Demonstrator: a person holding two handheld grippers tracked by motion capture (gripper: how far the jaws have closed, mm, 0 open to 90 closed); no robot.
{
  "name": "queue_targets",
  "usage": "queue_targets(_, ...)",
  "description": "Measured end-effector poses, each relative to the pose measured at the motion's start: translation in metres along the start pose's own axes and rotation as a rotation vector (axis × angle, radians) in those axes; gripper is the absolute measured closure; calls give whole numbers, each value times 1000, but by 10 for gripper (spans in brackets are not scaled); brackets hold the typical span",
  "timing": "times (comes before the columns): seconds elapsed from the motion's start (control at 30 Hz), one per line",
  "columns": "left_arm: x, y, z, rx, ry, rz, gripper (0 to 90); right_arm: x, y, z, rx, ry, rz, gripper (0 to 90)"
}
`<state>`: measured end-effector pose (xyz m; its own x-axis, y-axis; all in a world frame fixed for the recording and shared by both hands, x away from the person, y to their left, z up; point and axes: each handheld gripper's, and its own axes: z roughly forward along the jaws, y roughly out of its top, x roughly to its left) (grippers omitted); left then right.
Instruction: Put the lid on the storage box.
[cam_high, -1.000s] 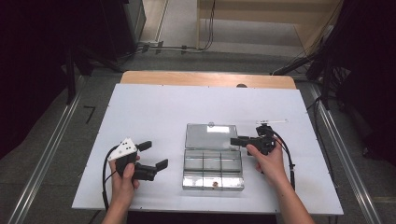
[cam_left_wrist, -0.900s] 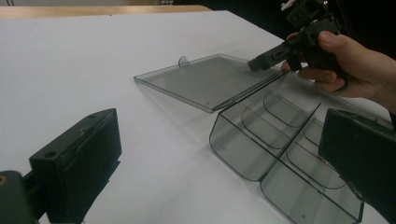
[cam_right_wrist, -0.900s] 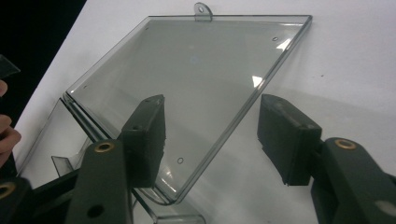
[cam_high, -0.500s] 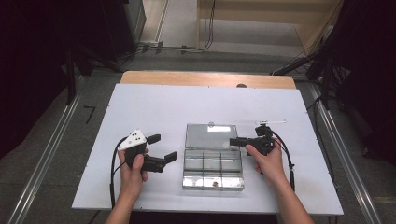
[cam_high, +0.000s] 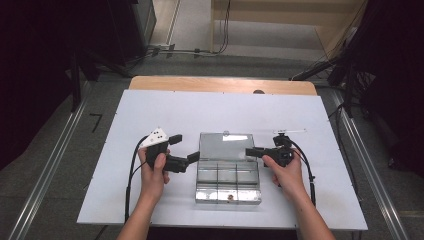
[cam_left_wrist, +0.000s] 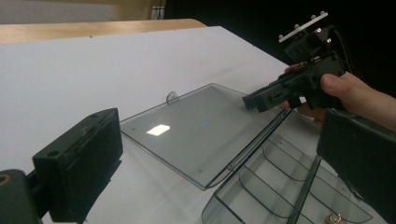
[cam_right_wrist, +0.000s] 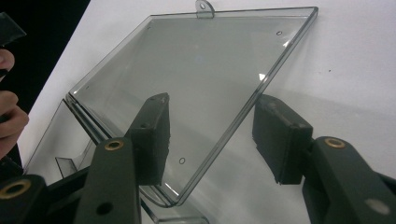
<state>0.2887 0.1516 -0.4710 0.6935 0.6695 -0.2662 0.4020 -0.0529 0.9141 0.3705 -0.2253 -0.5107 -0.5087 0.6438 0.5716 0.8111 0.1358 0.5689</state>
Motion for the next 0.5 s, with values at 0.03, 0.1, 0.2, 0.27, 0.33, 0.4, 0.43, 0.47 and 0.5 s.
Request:
queue_targets(0.03, 0, 0, 2, -1, -1, -2, 5, 0, 0, 0, 0, 1, 0, 454)
queue_targets(0.1, 1, 1, 5, 4, -2, -1, 5, 0, 0, 0, 1, 1, 0, 454)
queue_targets(0.2, 2, 2, 9, 8, -2, -4, 5, 0, 0, 0, 1, -2, -3, 454)
queue_targets(0.27, 4, 2, 13, 19, -6, -10, 5, 1, 0, 0, -2, -2, -7, 454)
queue_targets(0.33, 5, 1, 18, 34, -2, -23, 5, 1, 0, 0, -5, -6, -10, 454)
queue_targets(0.4, 6, 0, 23, 43, 4, -37, 5, 1, -1, 0, -8, -5, -16, 453)
queue_targets(0.43, 6, -1, 25, 48, 13, -45, 17, 1, -1, 0, -9, -3, -14, 453)
queue_targets(0.47, 7, -1, 27, 49, 16, -57, 36, 1, -1, 0, -9, -4, -14, 453)
queue_targets(0.5, 7, -1, 28, 52, 12, -68, 42, 1, -1, 0, -9, -6, -15, 453)
